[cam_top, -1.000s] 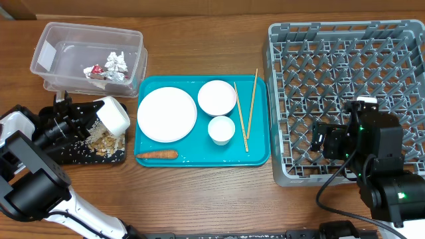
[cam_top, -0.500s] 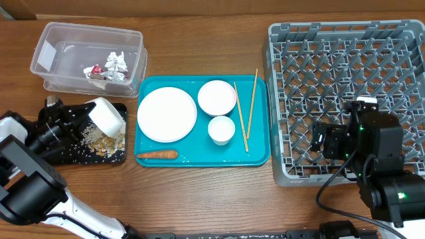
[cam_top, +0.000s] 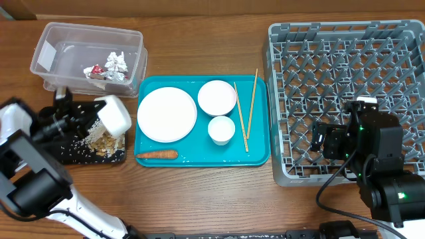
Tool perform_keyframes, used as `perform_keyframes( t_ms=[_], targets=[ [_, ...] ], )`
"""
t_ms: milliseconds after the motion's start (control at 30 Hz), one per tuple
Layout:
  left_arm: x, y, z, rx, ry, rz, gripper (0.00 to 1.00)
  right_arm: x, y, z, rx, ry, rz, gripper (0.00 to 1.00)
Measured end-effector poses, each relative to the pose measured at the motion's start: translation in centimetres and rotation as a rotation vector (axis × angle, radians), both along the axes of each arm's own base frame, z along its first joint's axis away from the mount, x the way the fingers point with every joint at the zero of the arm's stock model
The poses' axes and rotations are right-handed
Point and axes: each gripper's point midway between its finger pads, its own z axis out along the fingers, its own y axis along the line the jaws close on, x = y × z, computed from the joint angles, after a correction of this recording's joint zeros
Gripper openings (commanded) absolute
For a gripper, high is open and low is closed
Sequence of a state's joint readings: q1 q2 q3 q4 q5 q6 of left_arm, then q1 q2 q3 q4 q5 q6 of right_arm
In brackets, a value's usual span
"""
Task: Sort waste into correct bins and load items into the dishwasher
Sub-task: 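Return the emptied plate to the teal tray with the left gripper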
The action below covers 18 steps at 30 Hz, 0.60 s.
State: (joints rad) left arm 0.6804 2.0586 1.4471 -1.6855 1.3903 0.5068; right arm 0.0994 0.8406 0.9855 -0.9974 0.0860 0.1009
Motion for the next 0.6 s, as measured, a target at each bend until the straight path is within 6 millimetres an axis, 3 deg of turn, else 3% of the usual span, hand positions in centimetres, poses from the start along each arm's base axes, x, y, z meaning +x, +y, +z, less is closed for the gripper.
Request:
perform_keyframes(
  t_ms=[167,367,467,600],
  targets=[
    [1.3,-5.7,0.8,0.125,-0.107,-0.233,0.04,0.0,0.0,0.0,0.0,0.001,0.0,1.0],
    [1.4,-11.9,1.1,0.258,-0.159,-0.494,0.04,0.0,0.0,0.0,0.0,0.001,0.0,1.0],
    [1.8,-13.2,0.4,0.364,-0.154,-0.573,0.04,0.0,0.0,0.0,0.0,0.001,0.0,1.0],
    [3.3,-13.6,-2.2,0.604,-0.084,-0.631,0.04,0.0,0.0,0.0,0.0,0.001,0.0,1.0]
  ],
)
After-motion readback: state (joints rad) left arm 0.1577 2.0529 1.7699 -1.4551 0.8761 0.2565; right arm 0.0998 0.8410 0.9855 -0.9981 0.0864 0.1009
